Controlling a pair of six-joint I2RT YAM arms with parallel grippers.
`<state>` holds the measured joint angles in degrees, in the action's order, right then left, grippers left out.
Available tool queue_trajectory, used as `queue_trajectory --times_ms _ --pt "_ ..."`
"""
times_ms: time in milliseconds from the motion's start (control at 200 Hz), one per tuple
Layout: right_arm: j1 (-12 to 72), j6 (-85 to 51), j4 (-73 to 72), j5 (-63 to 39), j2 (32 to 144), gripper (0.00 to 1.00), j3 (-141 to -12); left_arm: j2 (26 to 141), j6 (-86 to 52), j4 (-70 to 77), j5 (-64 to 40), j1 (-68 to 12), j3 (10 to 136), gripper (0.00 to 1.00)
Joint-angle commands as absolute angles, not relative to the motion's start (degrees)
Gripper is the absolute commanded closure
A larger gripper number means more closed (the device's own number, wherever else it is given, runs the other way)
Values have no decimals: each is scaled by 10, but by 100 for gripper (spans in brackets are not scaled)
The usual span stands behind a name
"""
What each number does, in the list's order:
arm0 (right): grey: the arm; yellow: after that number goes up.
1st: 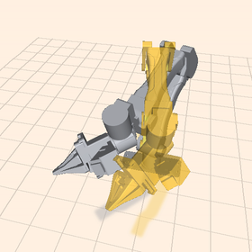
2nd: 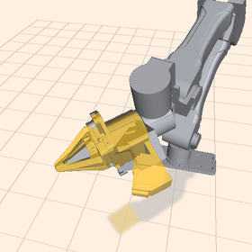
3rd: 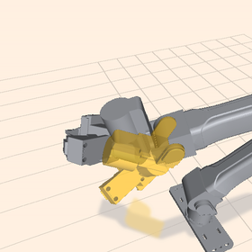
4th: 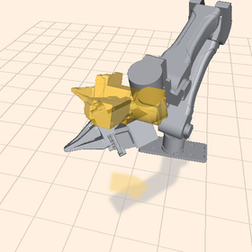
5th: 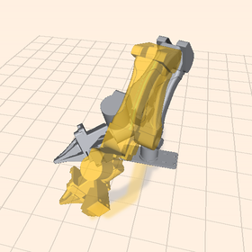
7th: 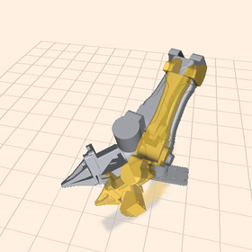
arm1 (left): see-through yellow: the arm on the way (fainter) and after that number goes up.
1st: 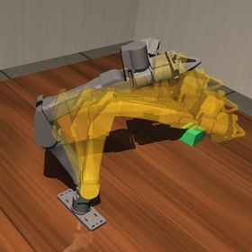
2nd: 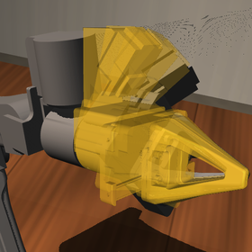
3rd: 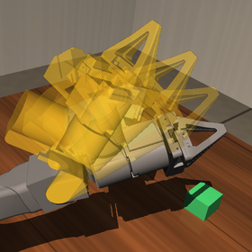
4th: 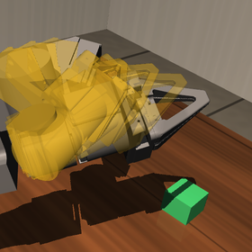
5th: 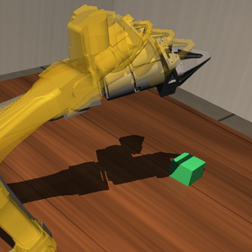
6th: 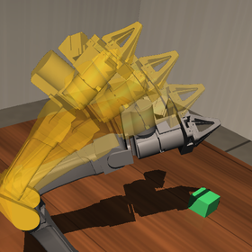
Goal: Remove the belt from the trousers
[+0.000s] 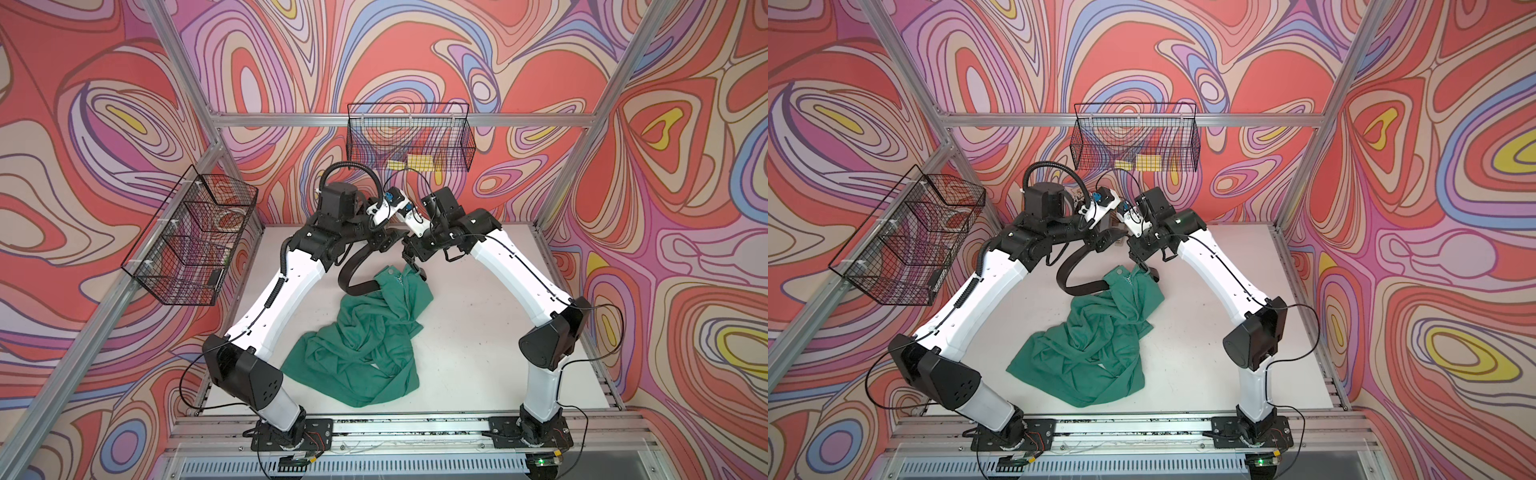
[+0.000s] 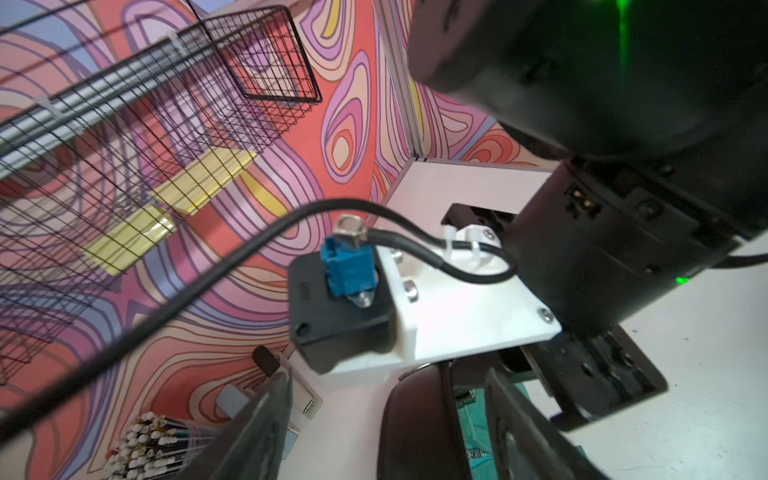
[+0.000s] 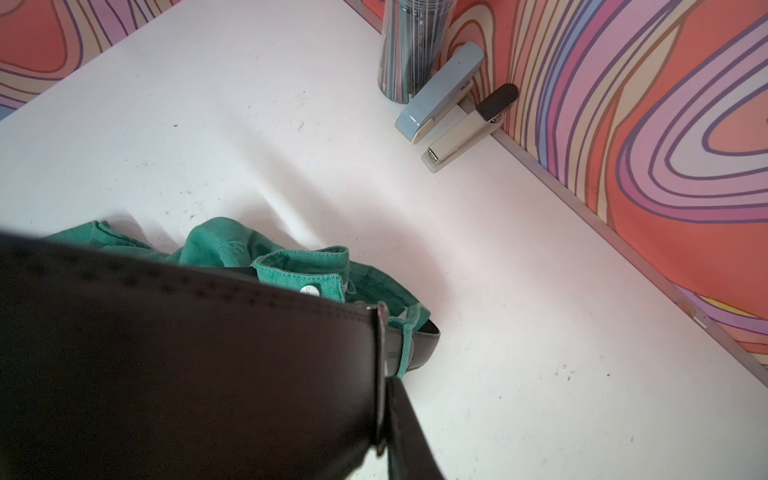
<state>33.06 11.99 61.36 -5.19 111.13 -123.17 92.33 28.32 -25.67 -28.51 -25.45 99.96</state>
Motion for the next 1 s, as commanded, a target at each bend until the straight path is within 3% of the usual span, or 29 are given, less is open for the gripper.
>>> queue_trajectory --times_ms 0,240,366,496,656,701,856,997 --pt "323 109 622 -73 1117 100 -1249 924 308 -287 -291 -256 986 24" --pt "310 95 614 -102 1111 100 -1247 912 308 -300 -240 -257 940 25" --pt "310 93 617 -109 1112 100 -1248 920 301 -309 -210 -258 948 31" --pt "310 91 617 -113 1113 100 -1246 923 278 -301 -191 -260 961 54" --pt "310 85 608 -116 1107 100 -1243 919 264 -305 -156 -265 974 99" --pt "310 79 597 -114 1101 100 -1235 916 252 -304 -147 -265 978 100" --pt "310 37 494 -95 1043 63 -1145 911 163 -308 -124 -265 1011 100" --pt "310 -19 365 -97 961 53 -1036 925 94 -347 -109 -265 1056 100"
